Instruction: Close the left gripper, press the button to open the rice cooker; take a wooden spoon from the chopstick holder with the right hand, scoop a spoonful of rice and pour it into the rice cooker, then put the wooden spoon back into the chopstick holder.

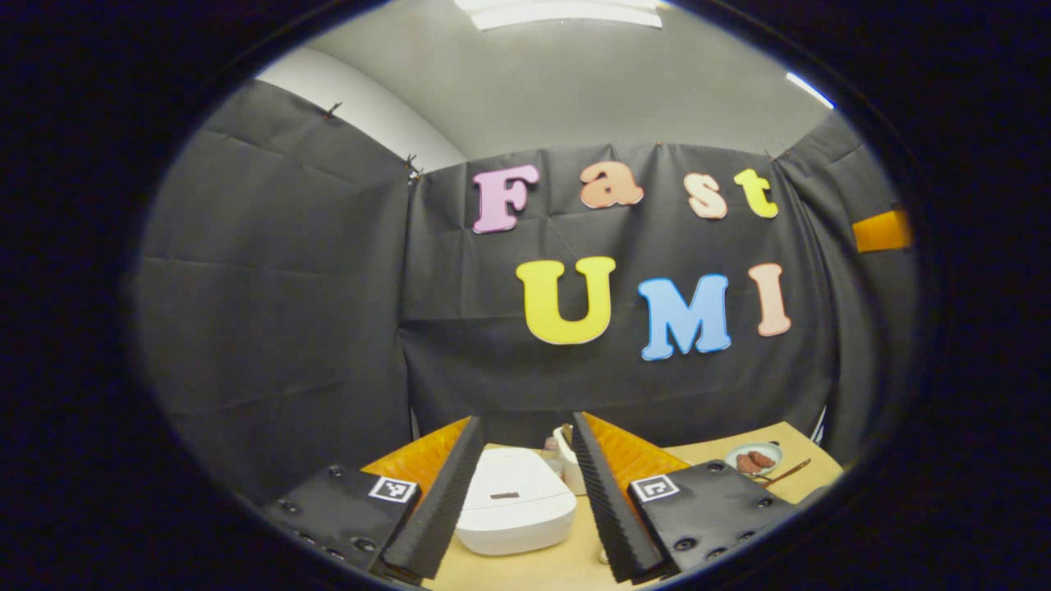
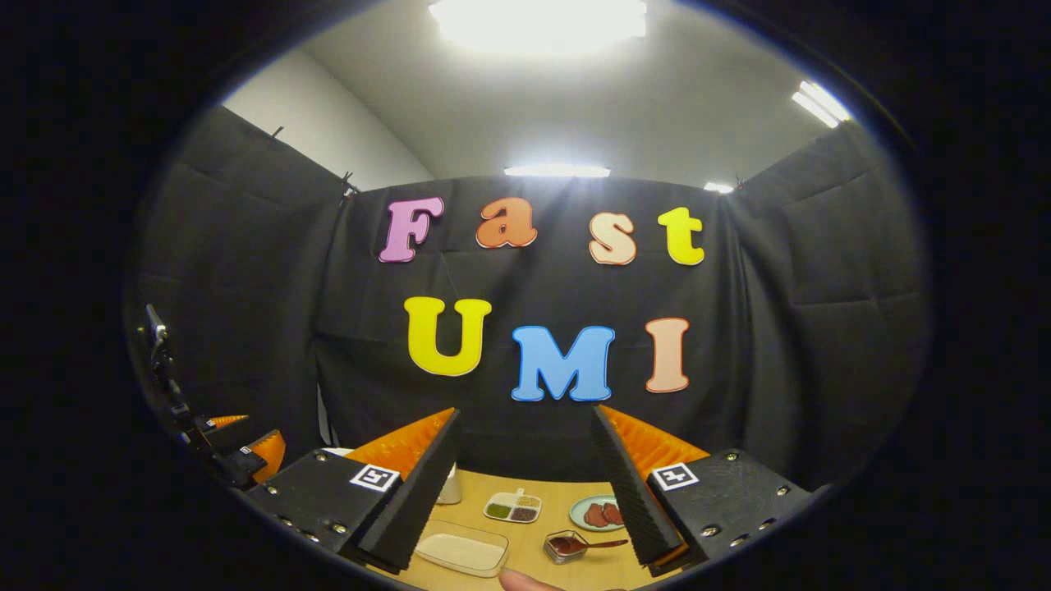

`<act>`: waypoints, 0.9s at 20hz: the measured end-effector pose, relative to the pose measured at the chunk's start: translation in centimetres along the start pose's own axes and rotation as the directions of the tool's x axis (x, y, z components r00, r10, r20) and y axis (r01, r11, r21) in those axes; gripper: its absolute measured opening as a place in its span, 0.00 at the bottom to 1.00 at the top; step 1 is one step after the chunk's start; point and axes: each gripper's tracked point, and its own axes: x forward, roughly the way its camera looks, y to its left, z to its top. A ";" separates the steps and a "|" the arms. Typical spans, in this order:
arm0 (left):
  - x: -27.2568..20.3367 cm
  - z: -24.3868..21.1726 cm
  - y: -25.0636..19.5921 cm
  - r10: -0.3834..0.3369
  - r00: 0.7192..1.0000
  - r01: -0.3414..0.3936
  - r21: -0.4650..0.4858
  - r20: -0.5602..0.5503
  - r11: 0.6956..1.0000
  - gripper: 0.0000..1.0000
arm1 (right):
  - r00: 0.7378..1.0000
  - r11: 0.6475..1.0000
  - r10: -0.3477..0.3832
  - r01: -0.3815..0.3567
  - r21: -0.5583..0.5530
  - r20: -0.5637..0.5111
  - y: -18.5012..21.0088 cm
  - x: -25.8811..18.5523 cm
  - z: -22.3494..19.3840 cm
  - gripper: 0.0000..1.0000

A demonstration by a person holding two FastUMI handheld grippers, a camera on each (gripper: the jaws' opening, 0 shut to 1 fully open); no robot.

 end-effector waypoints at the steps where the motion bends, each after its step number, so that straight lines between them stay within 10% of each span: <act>1: 1.7 -1.7 1.1 0.028 0.999 -0.027 0.017 -0.033 0.999 0.68 | 1.000 0.999 -0.025 0.025 -0.025 -0.006 -0.2 0.0 0.1 0.96; 8: 11.3 -18.0 2.0 0.083 0.931 -0.081 0.019 -0.356 0.996 0.11 | 0.993 0.967 -0.116 0.110 -0.231 -0.014 0.4 0.4 0.3 0.95; 18: 19.5 -27.0 2.5 0.156 0.851 -0.135 0.079 -0.502 0.988 0.10 | 0.983 0.961 -0.157 0.130 -0.243 -0.094 -0.6 -0.4 -2.5 0.95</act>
